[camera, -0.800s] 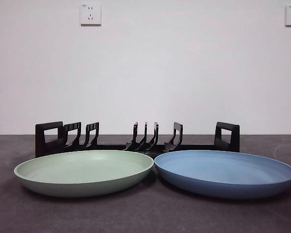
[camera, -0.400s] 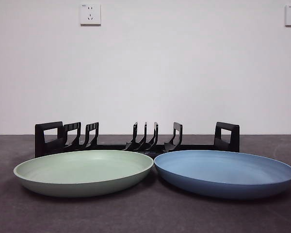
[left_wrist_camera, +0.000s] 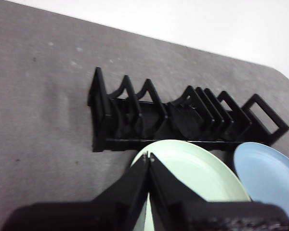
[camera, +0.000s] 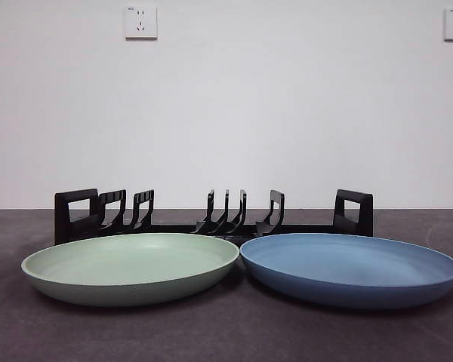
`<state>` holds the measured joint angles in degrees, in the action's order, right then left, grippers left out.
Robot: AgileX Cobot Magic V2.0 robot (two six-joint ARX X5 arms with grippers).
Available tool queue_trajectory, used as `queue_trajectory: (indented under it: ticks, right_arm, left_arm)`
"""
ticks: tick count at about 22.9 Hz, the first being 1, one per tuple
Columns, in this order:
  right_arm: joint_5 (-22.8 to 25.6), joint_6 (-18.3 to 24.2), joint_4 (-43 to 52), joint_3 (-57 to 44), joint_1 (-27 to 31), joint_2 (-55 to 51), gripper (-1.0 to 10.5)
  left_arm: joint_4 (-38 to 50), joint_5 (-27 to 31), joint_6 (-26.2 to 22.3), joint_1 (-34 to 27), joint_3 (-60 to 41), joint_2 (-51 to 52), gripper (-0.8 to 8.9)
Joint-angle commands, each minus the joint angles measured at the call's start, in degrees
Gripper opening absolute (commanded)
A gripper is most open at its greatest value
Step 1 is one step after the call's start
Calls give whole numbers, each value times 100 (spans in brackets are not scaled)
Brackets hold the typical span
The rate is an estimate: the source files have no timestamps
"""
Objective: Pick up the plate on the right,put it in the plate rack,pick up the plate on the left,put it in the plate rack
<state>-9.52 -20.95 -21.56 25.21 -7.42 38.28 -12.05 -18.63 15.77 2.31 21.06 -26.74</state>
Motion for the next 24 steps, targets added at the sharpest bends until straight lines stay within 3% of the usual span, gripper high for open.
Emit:
queue_trajectory:
  ticks: [1,6,7,9,13,21,24]
  right_arm:
    - [-278,302,-203,345,20,640,0]
    - [-413,850,-555,999,24,1860,41]
    - [-413,922,-590,1099,24,2041,119]
    - [-433,1040,-704,1290,24,2356,234]
    - [-560,1102,-678,1467,22,2861,225]
    - [-562,1141,-278,1572,22,4122,218]
    - [-566,1137,-81,1572,22,4415,216]
  left_arm:
    - [-63,-374,-251,-9,356,-581,-7]
    - [-131,-1344,-295,2,1095,-1829,2]
    - [-136,-1403,-348,24,1187,-2006,46]
    - [-131,-1456,-382,133,1314,-2258,287]
    - [-109,-1401,-555,531,1488,-2437,313]
    - [-734,254,-1768,2024,2181,-2673,313]
    - [-597,599,-1967,2579,2240,-2865,313]
